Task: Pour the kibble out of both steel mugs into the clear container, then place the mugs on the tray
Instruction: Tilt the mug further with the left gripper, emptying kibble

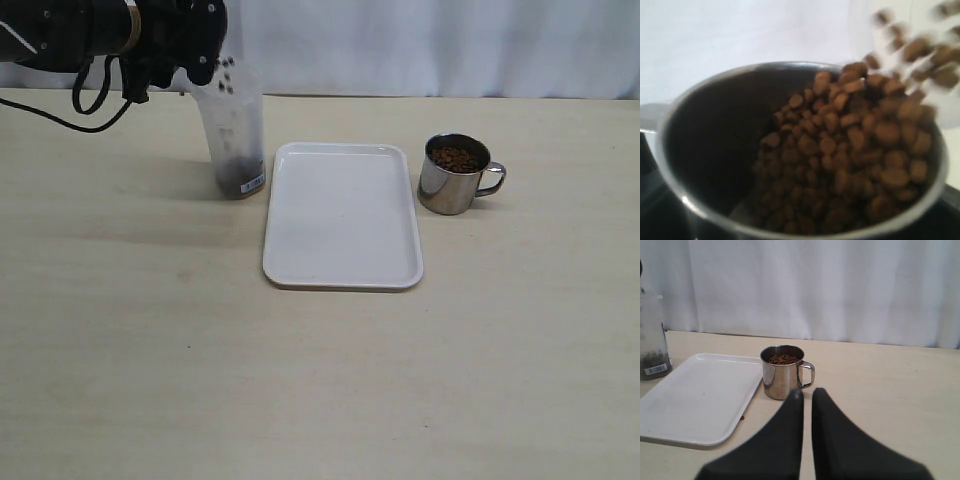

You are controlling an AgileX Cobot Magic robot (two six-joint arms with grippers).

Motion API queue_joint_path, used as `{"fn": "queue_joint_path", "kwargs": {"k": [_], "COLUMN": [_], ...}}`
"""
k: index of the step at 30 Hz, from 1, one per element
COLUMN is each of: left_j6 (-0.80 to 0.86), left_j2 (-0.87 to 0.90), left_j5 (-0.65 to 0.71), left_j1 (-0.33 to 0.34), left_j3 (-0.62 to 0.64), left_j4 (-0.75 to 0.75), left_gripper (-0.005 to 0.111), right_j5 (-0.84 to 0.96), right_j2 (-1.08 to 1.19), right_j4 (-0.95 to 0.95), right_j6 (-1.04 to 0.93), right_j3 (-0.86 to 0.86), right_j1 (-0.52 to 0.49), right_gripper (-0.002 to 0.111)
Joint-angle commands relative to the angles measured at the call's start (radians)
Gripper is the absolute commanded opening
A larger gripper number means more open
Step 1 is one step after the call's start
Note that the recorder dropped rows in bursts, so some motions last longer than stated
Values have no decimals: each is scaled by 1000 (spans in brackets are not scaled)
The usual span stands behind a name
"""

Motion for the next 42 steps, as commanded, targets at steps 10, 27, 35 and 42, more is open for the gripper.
{"fn": "queue_joint_path", "kwargs": {"k": [10,27,35,42], "left_j6": [5,53,58,69], "left_j2": [-6,-6,-6,-6], "left_j5": [7,-2,-8,-10], "left_j1": [-8,-8,-8,-8], "left_j3": [-24,-24,-24,-24], "left_j4": [-6,-6,-6,-6], "left_gripper": [0,0,0,0], "right_j5": [-6,-6,-6,-6], "right_j2": [-3,-3,-3,-3], "right_j4": [-6,-6,-6,-6], "right_j6": [-4,-4,-4,-4], "right_j3": [2,2,2,2], "right_j1": [3,3,3,3], "right_gripper": [5,5,5,5]}}
